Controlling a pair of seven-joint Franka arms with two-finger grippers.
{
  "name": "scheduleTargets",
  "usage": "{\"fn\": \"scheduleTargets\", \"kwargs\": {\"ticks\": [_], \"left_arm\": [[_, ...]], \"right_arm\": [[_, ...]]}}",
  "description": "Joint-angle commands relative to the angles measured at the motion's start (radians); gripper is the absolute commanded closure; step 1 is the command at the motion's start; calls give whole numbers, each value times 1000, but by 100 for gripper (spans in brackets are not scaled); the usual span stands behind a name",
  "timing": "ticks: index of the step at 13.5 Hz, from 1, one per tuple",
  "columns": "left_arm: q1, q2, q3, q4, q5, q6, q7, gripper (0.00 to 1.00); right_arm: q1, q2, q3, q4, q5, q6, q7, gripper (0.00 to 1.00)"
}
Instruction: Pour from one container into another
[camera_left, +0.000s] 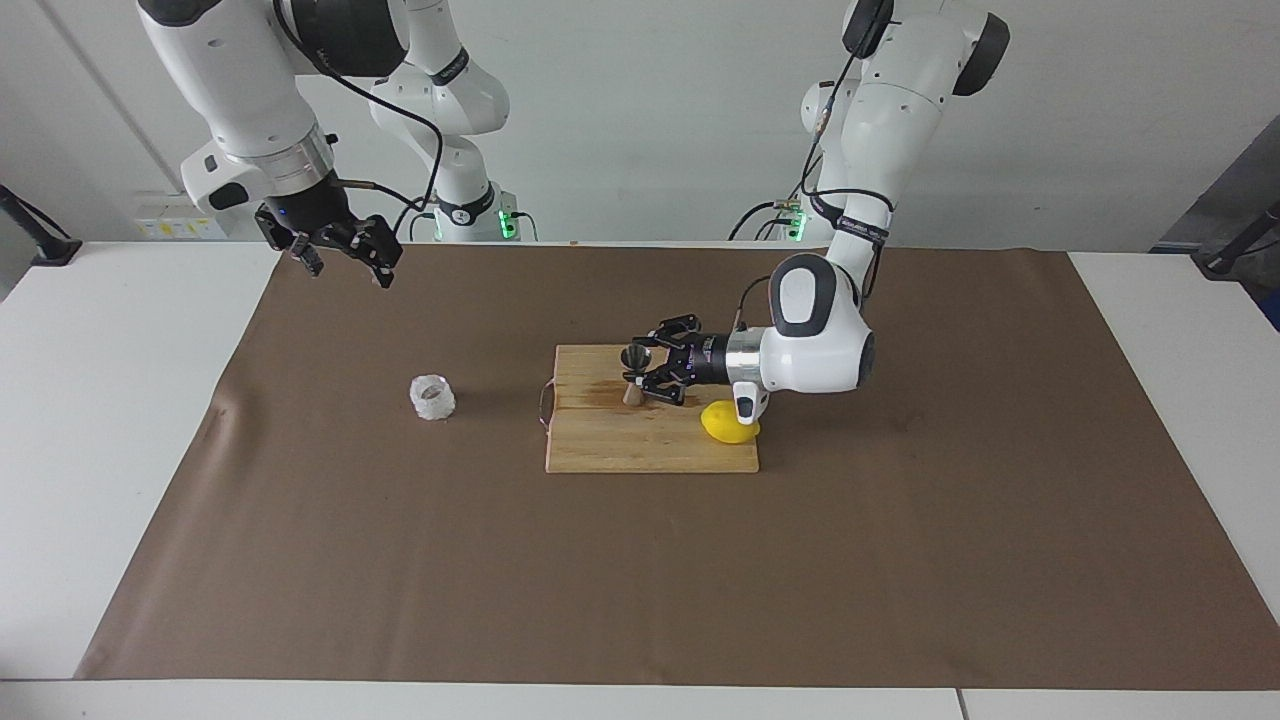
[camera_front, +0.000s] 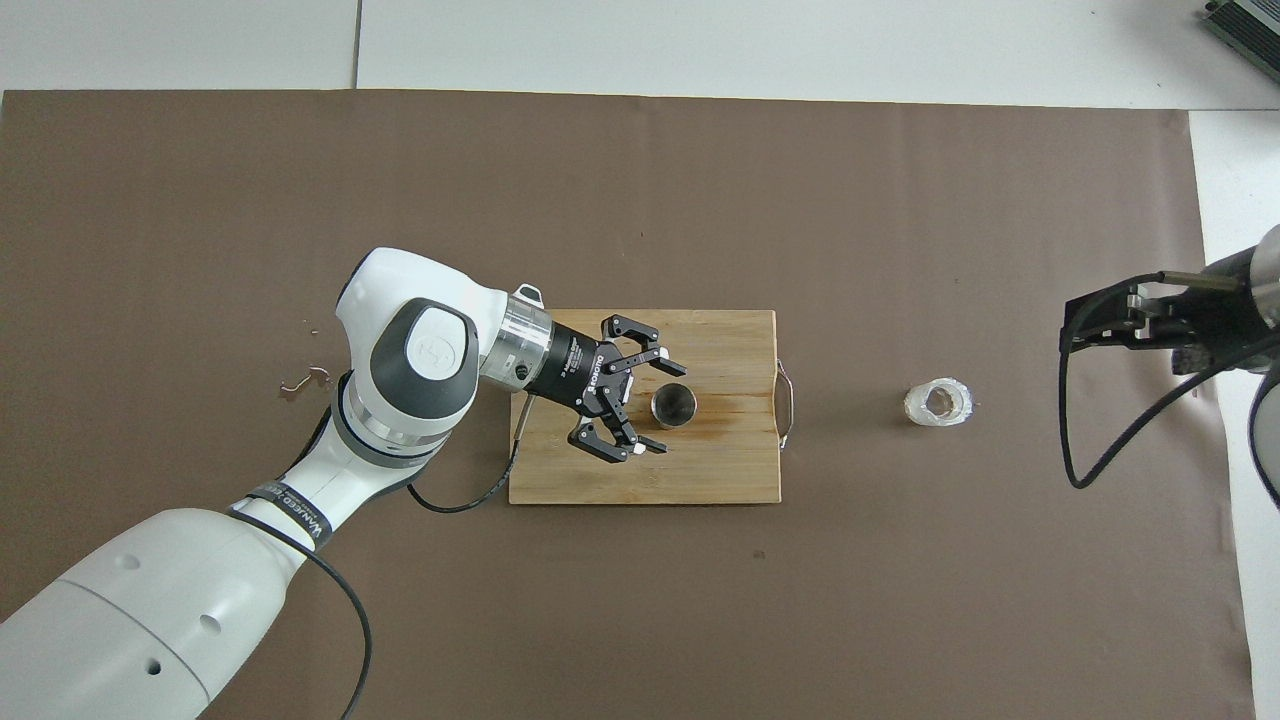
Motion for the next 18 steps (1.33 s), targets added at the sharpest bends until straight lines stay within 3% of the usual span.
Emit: {"fn": "scheduleTargets", "kwargs": {"ticks": [1,4,13,18], "left_arm": [[9,4,14,53,62,-103,-1,0],[52,-4,14,105,136,-188,-24,0],[69,-25,23,297,648,-341,-92,0],[90,-31,22,321,927,-384,-77,0]], "right_arm": [[-2,-18,2,-18,2,6,12,0],[-2,-18,2,-18,2,6,12,0],[-2,-18,2,-18,2,6,12,0],[-2,-18,2,-18,2,6,12,0]]}}
